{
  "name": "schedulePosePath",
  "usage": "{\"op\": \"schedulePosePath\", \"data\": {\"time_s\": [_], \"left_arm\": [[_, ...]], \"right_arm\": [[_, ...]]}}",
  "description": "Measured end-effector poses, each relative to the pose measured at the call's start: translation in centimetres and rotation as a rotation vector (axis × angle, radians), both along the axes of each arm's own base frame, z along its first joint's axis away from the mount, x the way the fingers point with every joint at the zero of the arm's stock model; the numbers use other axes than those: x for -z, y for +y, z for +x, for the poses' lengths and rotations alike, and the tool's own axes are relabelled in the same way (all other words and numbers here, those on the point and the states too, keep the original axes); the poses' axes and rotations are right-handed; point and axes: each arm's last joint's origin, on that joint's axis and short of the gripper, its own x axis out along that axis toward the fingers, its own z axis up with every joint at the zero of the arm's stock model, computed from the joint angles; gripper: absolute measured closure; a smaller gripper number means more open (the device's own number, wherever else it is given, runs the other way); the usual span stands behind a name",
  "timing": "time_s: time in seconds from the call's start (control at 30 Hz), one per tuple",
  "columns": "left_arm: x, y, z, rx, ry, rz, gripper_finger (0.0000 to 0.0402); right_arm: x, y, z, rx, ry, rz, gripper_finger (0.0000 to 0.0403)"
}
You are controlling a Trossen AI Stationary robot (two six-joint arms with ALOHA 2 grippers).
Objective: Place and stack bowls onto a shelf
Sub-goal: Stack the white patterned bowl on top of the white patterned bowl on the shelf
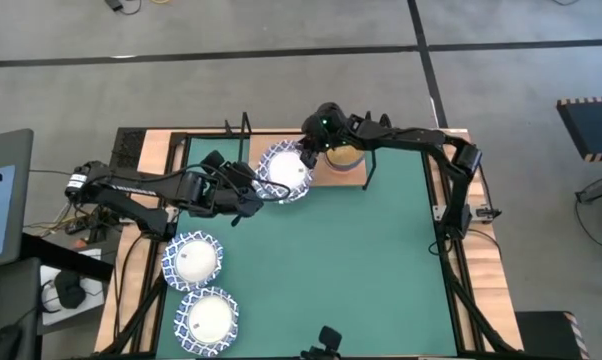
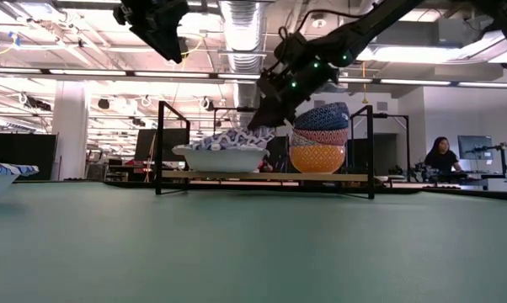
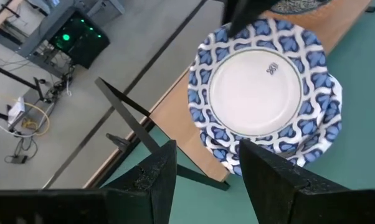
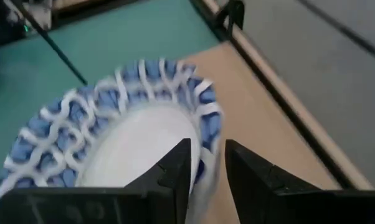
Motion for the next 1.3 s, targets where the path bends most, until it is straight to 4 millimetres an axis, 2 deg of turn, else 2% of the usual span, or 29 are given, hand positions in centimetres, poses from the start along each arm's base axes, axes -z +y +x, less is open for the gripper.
{"op": "schedulePosePath", "data": {"time_s": [0.3,0.43,0.57,0.77,0.87,1.03,1.3], "left_arm": [[0.0,0.0,0.0,0.014,0.010,-0.010,0.0241],[0.9,-0.3,0.8,0.079,0.067,-0.083,0.0252],[3.6,-0.8,2.9,0.157,0.194,-0.168,0.0280],[9.4,-1.6,6.8,0.277,0.399,-0.260,0.0326],[11.6,-1.6,8.1,0.292,0.447,-0.255,0.0344],[13.5,0.1,9.4,0.258,0.459,-0.231,0.0360],[13.2,4.6,9.6,0.102,0.414,-0.144,0.0366]], "right_arm": [[-2.5,-0.4,-1.1,0.026,-0.061,-0.039,0.0281],[-3.5,-0.6,-1.7,0.053,-0.073,-0.077,0.0281],[-3.8,-0.6,-2.0,0.049,-0.065,-0.094,0.0281],[-3.8,0.2,-2.1,0.006,-0.004,-0.103,0.0281],[-3.7,0.5,-2.4,-0.024,0.044,-0.124,0.0282],[-4.6,0.8,-2.8,-0.045,0.048,-0.178,0.0286],[-6.6,0.6,-4.1,-0.023,0.005,-0.216,0.0294]]}}
